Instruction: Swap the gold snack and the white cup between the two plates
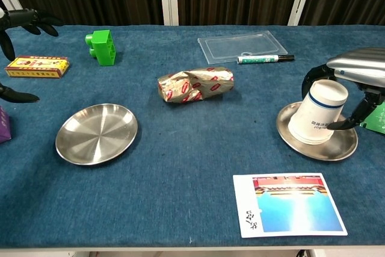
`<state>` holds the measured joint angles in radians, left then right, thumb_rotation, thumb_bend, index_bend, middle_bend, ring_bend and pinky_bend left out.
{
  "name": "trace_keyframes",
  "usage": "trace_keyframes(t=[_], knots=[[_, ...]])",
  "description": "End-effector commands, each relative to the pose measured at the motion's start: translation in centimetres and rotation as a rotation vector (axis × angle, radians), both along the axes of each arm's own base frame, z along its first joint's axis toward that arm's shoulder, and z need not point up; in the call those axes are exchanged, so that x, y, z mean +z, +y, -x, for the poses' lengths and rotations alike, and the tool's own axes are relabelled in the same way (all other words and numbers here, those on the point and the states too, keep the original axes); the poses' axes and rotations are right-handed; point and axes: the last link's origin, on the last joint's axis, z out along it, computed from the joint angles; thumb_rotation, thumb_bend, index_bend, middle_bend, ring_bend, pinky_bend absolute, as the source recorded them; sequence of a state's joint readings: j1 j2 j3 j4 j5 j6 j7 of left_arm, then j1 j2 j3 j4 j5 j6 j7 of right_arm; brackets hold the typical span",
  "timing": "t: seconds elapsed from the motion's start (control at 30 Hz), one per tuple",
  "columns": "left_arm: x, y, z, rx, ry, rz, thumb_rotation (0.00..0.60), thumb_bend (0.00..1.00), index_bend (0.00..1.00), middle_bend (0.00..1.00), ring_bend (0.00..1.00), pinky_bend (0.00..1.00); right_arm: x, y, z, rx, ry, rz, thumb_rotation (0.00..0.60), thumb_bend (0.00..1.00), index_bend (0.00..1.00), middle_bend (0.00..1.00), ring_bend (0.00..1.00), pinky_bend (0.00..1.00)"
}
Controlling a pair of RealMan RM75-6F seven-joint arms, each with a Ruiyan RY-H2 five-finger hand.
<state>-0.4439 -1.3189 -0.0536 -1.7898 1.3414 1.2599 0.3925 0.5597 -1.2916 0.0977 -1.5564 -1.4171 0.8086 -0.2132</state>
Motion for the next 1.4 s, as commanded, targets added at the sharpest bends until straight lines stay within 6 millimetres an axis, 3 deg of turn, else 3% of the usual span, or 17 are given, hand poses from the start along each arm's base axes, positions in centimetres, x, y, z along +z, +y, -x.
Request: trace_keyframes(t=[0.03,0.17,0.4,0.53,0.77,0.93,0.97,1.07,1.13,1.23,1.33,1.4], knots=[[0.1,0.0,0.2,0.004,-0.001,-0.002,0.600,0.02,0.10,0.15,0.16,0.41,0.1,0.1,0.0,0.025,-0.002,0.008,0.600,0.40,0.67,0.48,0.50,0.43],[0.7,-0.1,0.3,0.003,-0.010,-0.019,0.600,0.02,0.10,0.15,0.16,0.41,1.3,0.7,-1.1,0.088,-0.050,0.072,0.600,0.40,0.73,0.53,0.55,0.50],[2.4,-1.0,0.9,-0.005,-0.032,-0.064,0.600,0.02,0.10,0.15,0.16,0.41,2.8,2.3,-6.1,0.231,-0.173,0.105,0.600,0.40,0.73,0.53,0.55,0.53],[3.0,-1.4,1.4,0.001,-0.040,-0.082,0.600,0.02,0.10,0.15,0.16,0.41,0.6,2.7,-9.1,0.300,-0.157,0.034,0.600,0.40,0.73,0.53,0.55,0.53],[3.7,-1.5,2.2,0.021,-0.042,-0.095,0.600,0.02,0.10,0.15,0.16,0.41,-5.8,2.7,-12.8,0.328,-0.135,-0.077,0.600,0.40,0.69,0.53,0.55,0.53],[3.9,-1.4,2.6,0.034,-0.048,-0.096,0.600,0.02,0.10,0.15,0.16,0.41,-8.2,2.8,-13.8,0.320,-0.153,-0.110,0.600,0.40,0.57,0.52,0.54,0.52],[3.9,-1.4,2.7,0.037,-0.049,-0.095,0.600,0.02,0.10,0.15,0.16,0.41,-8.5,2.8,-13.7,0.314,-0.144,-0.124,0.600,0.40,0.51,0.49,0.52,0.51],[3.9,-1.3,2.9,0.039,-0.054,-0.094,0.600,0.02,0.10,0.15,0.16,0.41,-8.7,2.8,-13.4,0.291,-0.118,-0.161,0.600,0.40,0.14,0.31,0.36,0.37],[4.0,-1.2,3.0,0.041,-0.057,-0.095,0.600,0.02,0.10,0.15,0.16,0.41,-8.2,2.8,-13.2,0.272,-0.109,-0.177,0.591,0.34,0.01,0.17,0.22,0.26],[4.1,-1.1,3.1,0.044,-0.064,-0.093,0.600,0.02,0.10,0.15,0.16,0.41,-7.0,2.7,-13.2,0.245,-0.119,-0.184,0.495,0.22,0.00,0.02,0.05,0.12],[4.2,-1.0,3.1,0.045,-0.066,-0.095,0.600,0.02,0.10,0.15,0.16,0.41,-5.3,2.7,-13.1,0.223,-0.152,-0.173,0.420,0.17,0.00,0.00,0.00,0.04],[4.4,-1.0,3.2,0.048,-0.069,-0.099,0.600,0.02,0.10,0.15,0.16,0.41,-3.8,2.2,-13.1,0.213,-0.181,-0.138,0.402,0.16,0.00,0.00,0.00,0.02]])
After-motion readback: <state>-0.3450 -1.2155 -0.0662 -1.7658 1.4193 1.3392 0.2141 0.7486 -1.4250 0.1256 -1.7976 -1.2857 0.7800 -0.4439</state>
